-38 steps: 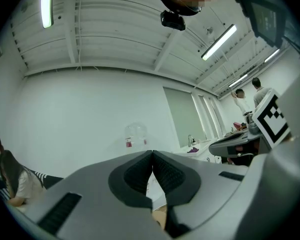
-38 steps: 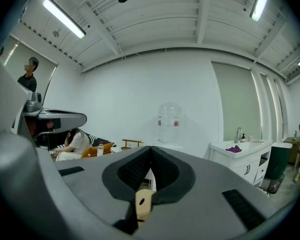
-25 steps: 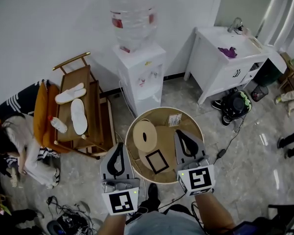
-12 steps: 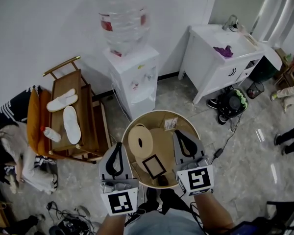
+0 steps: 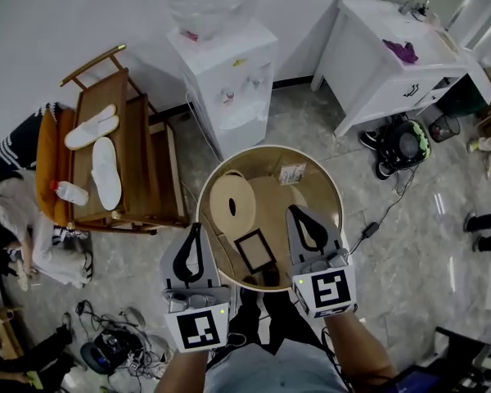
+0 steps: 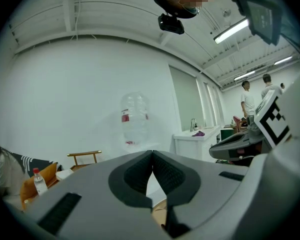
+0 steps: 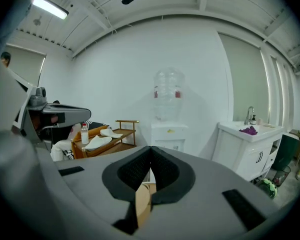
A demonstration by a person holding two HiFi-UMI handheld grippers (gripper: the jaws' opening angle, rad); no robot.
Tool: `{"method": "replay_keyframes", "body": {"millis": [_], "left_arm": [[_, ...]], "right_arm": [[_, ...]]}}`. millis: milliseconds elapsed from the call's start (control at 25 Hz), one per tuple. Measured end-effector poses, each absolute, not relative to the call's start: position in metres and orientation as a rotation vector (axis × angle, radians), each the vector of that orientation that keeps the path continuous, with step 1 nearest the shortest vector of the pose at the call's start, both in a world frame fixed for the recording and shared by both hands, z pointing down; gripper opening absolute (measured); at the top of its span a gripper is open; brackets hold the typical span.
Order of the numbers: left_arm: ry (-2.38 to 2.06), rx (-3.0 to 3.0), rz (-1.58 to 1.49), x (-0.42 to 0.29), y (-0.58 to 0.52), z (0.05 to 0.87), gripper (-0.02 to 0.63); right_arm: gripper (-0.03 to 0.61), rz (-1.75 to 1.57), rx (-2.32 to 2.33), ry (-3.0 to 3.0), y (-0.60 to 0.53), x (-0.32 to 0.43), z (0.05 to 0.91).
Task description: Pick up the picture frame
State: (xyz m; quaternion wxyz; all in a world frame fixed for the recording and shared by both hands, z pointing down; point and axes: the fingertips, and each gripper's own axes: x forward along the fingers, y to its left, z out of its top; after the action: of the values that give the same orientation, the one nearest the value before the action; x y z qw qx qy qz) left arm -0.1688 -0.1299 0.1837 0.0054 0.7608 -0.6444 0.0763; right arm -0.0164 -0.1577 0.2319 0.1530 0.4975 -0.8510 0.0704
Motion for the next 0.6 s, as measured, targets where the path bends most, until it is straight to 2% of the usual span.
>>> {"method": "replay_keyframes", "body": {"millis": [600], "left_arm": [[-1.919, 2.22, 0.44, -0.164, -0.146, 0.323, 0.015]], "right_arm": [[0.014, 0.417, 1.244, -2.321, -0.148, -0.01, 0.405]]}}
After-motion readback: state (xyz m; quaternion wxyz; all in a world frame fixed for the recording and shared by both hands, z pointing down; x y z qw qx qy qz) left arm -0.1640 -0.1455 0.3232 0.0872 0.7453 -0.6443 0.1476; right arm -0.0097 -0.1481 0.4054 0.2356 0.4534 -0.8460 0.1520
